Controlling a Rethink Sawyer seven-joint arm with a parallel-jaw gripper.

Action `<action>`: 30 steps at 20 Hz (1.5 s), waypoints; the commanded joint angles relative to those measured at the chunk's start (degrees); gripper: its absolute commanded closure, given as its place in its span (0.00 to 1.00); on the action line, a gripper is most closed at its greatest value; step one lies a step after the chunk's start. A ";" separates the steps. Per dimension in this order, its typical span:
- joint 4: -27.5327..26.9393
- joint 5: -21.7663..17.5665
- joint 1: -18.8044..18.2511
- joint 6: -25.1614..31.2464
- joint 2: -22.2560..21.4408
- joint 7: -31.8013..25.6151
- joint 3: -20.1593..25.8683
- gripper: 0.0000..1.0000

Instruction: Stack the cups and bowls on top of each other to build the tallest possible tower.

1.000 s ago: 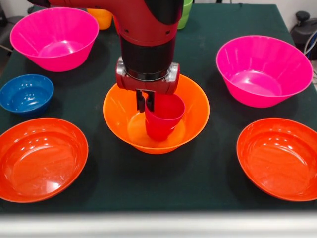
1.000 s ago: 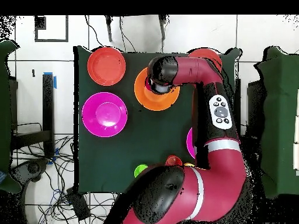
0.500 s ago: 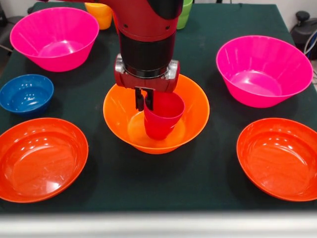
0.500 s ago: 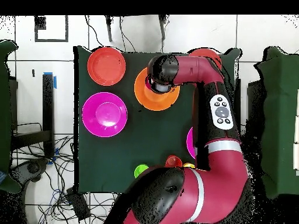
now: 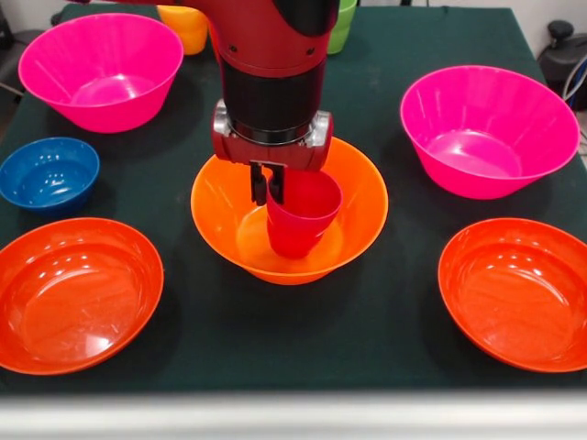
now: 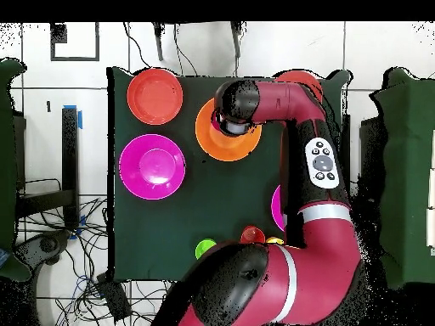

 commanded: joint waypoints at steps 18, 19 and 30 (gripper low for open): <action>-0.36 -1.05 2.44 5.61 3.13 -5.49 -0.14 1.00; -0.32 -1.04 2.49 5.67 3.09 -5.53 -0.14 1.00; -2.03 -1.75 2.62 6.91 3.26 -6.88 -0.25 1.00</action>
